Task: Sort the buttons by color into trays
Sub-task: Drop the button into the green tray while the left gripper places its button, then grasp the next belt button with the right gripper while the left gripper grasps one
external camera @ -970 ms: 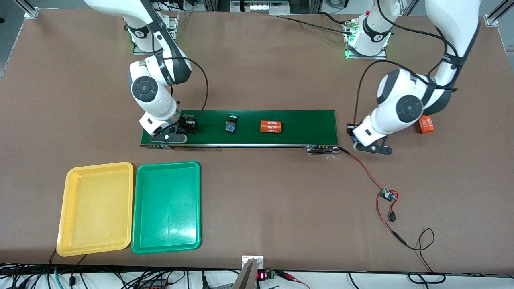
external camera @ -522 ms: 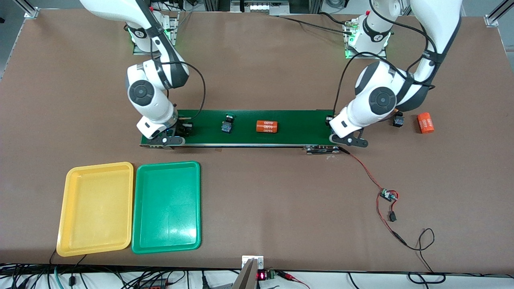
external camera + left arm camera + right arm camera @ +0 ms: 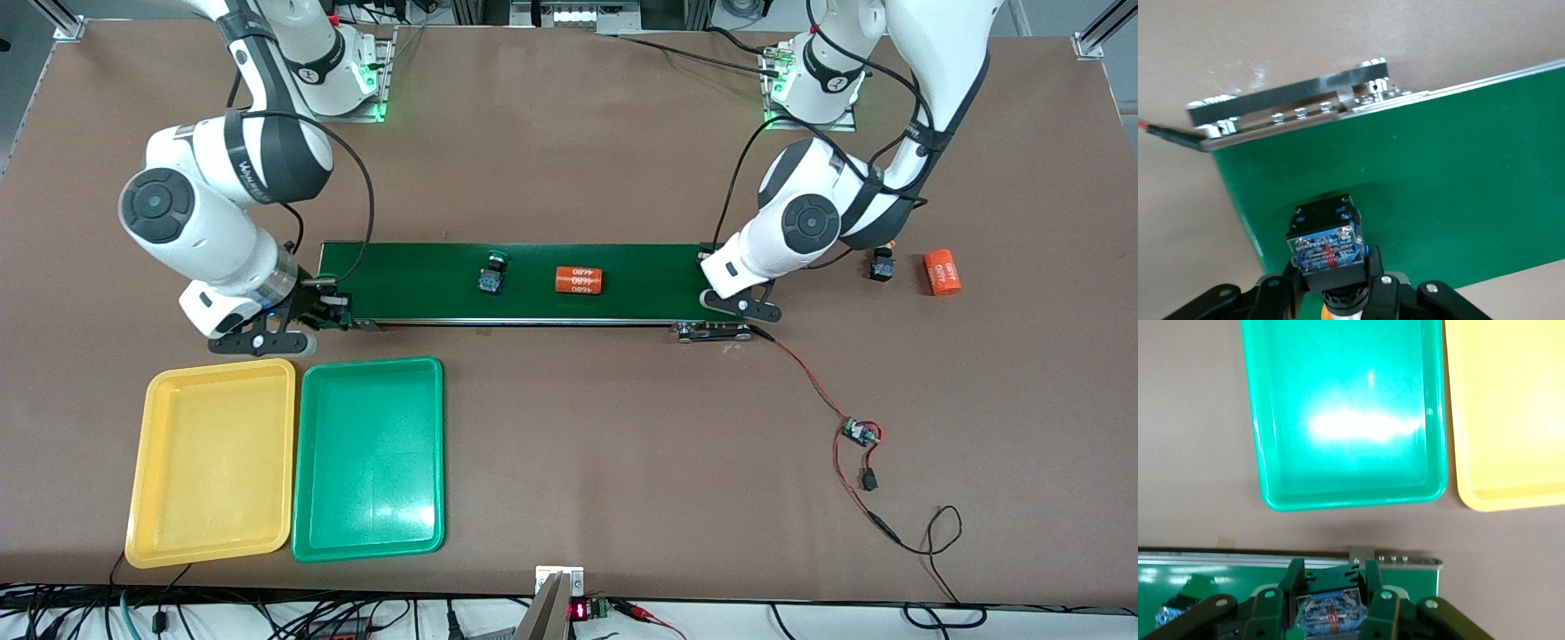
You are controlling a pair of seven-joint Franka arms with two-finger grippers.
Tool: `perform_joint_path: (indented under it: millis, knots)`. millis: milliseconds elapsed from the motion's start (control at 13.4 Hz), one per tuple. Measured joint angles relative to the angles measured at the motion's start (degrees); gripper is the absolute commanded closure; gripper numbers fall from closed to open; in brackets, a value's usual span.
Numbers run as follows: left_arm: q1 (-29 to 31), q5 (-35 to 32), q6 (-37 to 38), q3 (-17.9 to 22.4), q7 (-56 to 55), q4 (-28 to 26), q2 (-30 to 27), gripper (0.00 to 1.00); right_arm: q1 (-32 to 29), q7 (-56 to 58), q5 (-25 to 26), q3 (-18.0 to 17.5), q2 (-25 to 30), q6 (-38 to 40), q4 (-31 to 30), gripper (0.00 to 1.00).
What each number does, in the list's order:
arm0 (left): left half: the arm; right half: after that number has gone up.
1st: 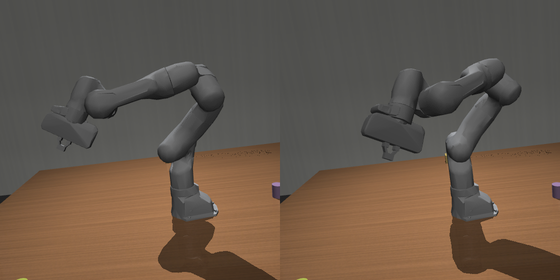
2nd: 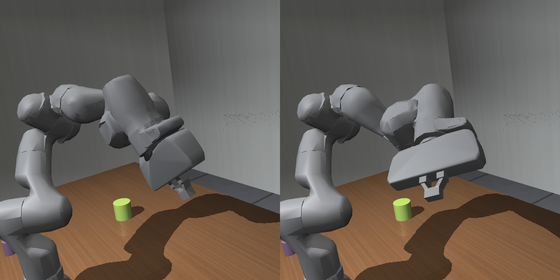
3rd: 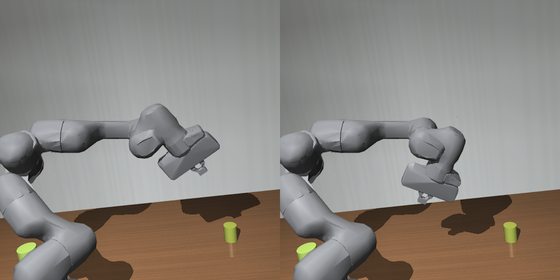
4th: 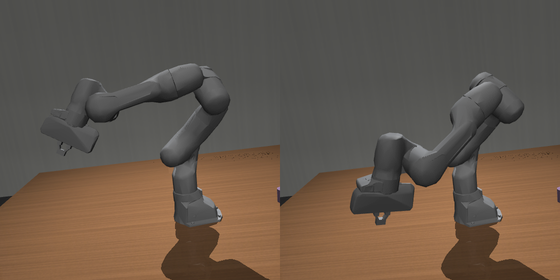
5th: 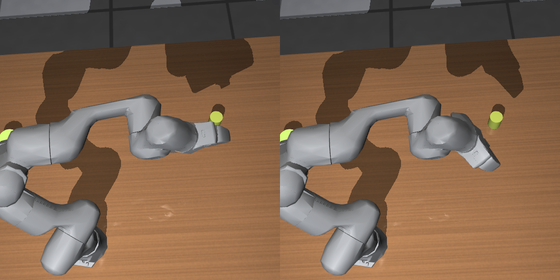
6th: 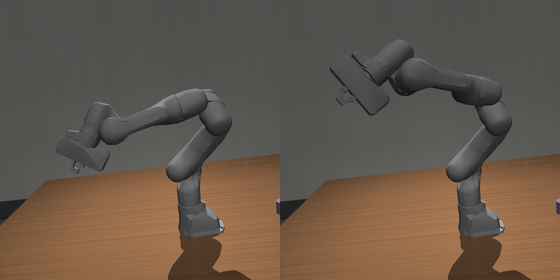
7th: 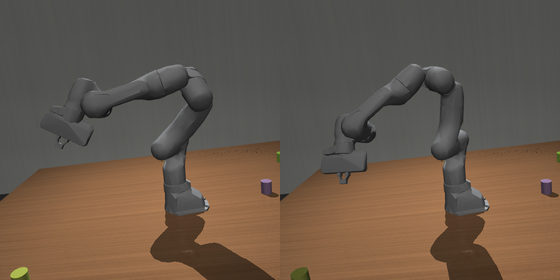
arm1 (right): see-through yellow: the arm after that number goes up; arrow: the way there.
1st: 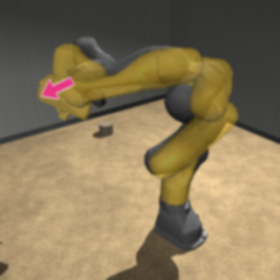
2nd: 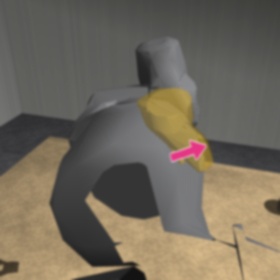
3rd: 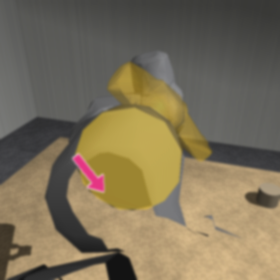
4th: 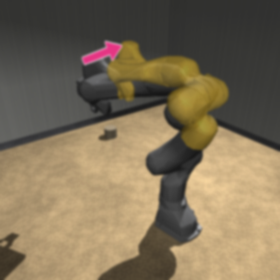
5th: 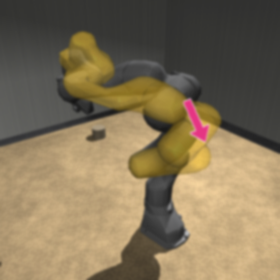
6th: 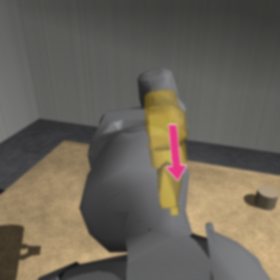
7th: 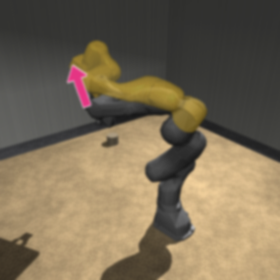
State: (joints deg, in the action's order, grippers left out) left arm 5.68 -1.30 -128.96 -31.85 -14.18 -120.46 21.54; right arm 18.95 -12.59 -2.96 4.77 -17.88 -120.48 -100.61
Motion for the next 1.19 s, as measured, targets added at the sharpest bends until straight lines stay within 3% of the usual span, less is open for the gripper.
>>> perform_joint_path:
  millis: [75,447,597,746,1044,1119,1193]
  knots:
    - [-0.40,0.00,-0.58,0.00,0.00,-0.02,0.61,0.00,-0.04,0.47,0.00,0.00,-2.42,-0.28,2.13,0.94]
    - [-0.68,0.01,-1.24,0.00,-0.03,0.63,-0.30,0.00,-1.55,2.61,0.01,0.00,-18.82,-9.72,13.76,0.94]
    - [0.87,0.02,-0.86,0.25,-0.12,0.97,-2.42,0.00,-2.85,4.23,0.00,0.01,-23.48,-14.66,15.26,0.93]
    - [4.86,0.02,1.02,0.49,-0.01,1.01,-3.93,0.00,-3.37,4.72,0.00,0.01,-27.27,-19.82,15.56,0.85]
    - [12.24,-0.22,3.10,4.83,0.60,-0.07,-2.95,0.00,-3.19,4.81,0.01,-0.09,-29.94,-22.56,16.33,0.28]
    - [14.02,-1.33,3.12,6.07,1.12,-0.41,-2.25,0.00,-3.22,4.90,0.01,-0.08,-29.88,-22.53,16.68,0.10]
    - [15.88,-3.33,3.25,6.76,1.50,-0.68,-1.42,0.00,-3.23,5.01,0.01,-0.08,-29.74,-22.34,16.94,0.00]
